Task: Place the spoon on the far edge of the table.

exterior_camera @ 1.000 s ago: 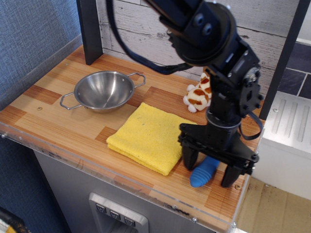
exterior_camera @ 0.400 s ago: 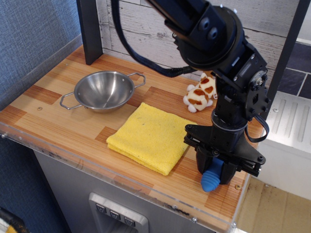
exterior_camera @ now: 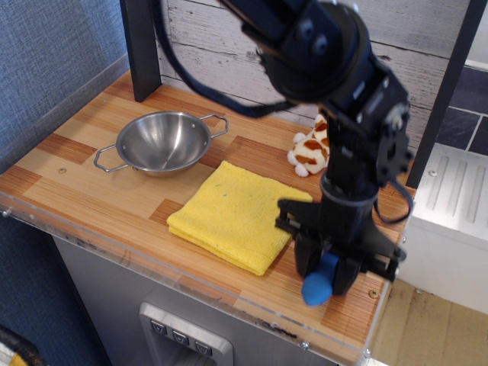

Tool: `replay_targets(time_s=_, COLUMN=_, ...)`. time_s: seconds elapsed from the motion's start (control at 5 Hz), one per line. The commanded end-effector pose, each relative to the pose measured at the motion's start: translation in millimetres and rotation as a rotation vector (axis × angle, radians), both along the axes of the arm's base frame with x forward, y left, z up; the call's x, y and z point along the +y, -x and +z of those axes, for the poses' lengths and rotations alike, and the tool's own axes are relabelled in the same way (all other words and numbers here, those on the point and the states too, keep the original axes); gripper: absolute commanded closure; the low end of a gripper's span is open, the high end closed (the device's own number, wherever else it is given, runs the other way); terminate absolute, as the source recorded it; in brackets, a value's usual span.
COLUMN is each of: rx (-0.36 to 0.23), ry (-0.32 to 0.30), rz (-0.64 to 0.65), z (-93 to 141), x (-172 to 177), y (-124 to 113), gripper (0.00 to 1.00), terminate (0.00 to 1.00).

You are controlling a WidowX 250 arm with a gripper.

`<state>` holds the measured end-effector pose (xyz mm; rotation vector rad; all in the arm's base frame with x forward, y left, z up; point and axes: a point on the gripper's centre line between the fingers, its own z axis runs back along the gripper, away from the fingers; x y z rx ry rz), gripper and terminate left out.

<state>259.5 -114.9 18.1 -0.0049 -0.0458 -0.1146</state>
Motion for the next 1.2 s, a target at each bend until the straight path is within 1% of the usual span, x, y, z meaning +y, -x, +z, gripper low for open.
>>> replay_targets(time_s=0.0, rx=-0.104, ry=0.025, rz=-0.013, z=85, x=11, y=-13, gripper=1.00, terminate=0.00)
replay_targets(time_s=0.2, rx=-0.148, ry=0.027, rz=0.026, z=127, x=36, y=-6, gripper=1.00, terminate=0.00)
replay_targets(time_s=0.4, rx=-0.149, ry=0.011, rz=0.068, z=149, x=70, y=6, gripper=1.00, terminate=0.00)
replay_targets(time_s=0.6, rx=-0.147, ry=0.008, rz=0.119, z=155, x=107, y=15, gripper=1.00, terminate=0.00)
replay_targets(time_s=0.8, rx=-0.129, ry=-0.009, rz=0.152, z=155, x=145, y=14, gripper=1.00, terminate=0.00)
replay_targets(time_s=1.0, rx=-0.127, ry=-0.025, rz=0.213, z=157, x=192, y=13, gripper=1.00, terminate=0.00)
